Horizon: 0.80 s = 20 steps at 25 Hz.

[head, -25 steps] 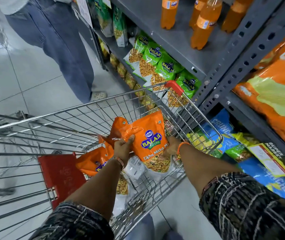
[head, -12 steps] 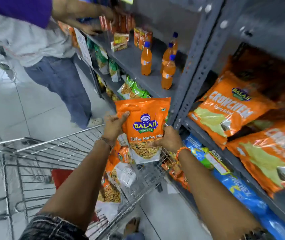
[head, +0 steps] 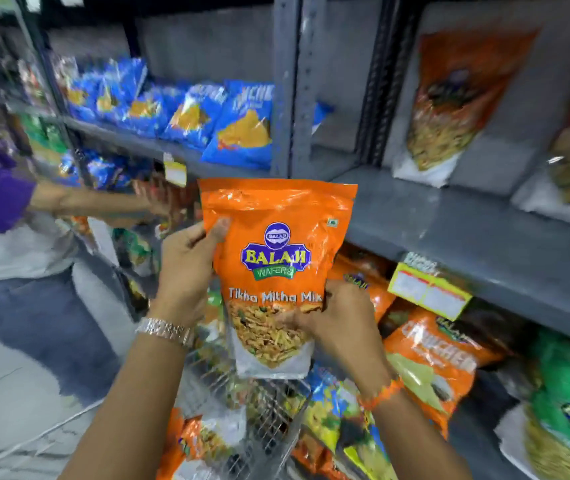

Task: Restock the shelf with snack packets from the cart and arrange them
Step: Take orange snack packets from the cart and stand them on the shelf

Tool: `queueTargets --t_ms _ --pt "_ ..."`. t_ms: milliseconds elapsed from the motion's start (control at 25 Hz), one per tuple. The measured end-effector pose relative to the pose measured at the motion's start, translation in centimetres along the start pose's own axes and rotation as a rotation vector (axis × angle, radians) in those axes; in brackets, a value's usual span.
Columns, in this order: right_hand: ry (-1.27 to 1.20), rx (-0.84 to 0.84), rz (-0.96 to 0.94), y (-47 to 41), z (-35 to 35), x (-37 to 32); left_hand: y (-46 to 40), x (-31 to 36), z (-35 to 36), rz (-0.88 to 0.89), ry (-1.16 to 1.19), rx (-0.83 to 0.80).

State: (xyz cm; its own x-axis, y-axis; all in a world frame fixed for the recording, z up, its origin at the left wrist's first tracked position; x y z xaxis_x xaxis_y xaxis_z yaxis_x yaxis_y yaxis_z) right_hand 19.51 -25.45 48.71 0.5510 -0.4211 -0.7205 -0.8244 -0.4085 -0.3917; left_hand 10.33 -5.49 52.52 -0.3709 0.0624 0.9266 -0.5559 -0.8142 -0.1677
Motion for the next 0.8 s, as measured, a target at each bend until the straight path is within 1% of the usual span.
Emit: queueTargets --t_ms 80,200,320,400,560,800 --pt "0.013 0.090 -0.018 -0.2 -5.8 -2.1 0.3 3.1 4.6 0.032 0.065 -0.089" --pt "0.039 0.221 -0.036 -0.3 -13.4 -4.3 0.9 6.7 11.7 0.050 0.159 -0.164" --pt "0.070 0.361 -0.041 -1.9 -18.8 -4.4 1.1 9.2 18.3 -0.007 0.251 -0.244" --pt "0.053 0.419 -0.034 -4.0 -21.5 -3.9 0.8 10.6 22.4 -0.048 0.282 -0.304" --pt "0.048 0.506 -0.018 -9.4 -24.5 -1.7 -2.0 11.2 28.6 -0.133 0.267 -0.359" --pt "0.040 0.521 0.136 -16.5 -23.3 2.0 -7.4 7.5 33.7 -0.221 0.185 -0.350"
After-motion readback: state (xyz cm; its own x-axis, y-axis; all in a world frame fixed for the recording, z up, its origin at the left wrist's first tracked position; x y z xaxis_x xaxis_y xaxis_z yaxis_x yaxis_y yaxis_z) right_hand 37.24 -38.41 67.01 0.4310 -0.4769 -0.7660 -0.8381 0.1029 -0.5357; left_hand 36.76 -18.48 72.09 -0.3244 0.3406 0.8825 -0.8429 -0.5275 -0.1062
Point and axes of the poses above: each hand's wrist, its own y-axis away from the middle knuckle, its own z-axis out of the palm, x = y × z, the point moved 3 cm from there along -y, towards the middle knuckle, and after that the axes turned 9 degrees about x, right-handed, at the moved point
